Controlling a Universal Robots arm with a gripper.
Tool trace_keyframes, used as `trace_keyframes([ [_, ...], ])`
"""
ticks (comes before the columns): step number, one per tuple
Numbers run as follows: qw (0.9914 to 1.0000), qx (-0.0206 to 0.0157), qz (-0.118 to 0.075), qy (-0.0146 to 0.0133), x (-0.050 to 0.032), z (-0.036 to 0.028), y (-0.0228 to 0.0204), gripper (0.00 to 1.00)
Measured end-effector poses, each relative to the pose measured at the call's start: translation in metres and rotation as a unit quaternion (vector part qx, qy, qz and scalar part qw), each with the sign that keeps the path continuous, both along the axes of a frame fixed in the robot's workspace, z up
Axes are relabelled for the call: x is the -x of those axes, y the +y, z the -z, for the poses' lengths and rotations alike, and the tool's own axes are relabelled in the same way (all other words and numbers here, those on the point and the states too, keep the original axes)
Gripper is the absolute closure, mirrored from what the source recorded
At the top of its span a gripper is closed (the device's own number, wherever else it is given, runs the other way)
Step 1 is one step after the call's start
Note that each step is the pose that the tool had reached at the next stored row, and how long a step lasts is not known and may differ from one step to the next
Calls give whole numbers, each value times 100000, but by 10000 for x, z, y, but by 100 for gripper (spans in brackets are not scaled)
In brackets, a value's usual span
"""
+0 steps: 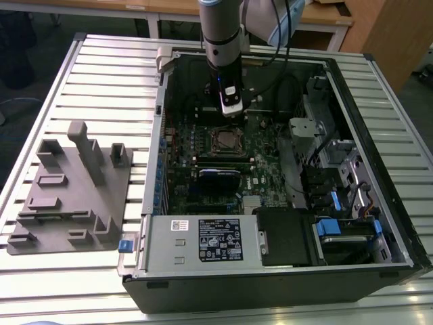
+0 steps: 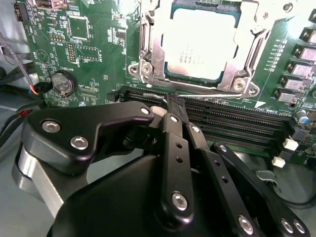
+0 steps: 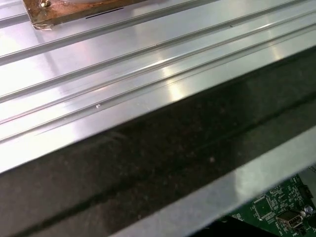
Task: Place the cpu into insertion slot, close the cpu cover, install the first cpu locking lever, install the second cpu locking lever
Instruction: 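Install the first cpu locking lever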
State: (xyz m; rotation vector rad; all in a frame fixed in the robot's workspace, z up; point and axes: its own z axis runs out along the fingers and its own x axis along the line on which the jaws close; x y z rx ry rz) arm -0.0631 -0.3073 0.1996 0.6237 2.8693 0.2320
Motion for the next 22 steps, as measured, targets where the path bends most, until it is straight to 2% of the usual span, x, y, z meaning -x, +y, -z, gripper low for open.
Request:
trace_keyframes([
  [3, 100000, 187, -1, -1, 0, 23, 0, 89],
  [6, 99998, 559, 2, 0, 0, 36, 0, 89],
  [11, 99988, 1577, 5, 0, 0, 52, 0, 89],
  [13, 99983, 1847, -1, -5, 0, 53, 0, 89],
  [22, 99980, 2010, 1, -2, 0, 33, 5, 89],
])
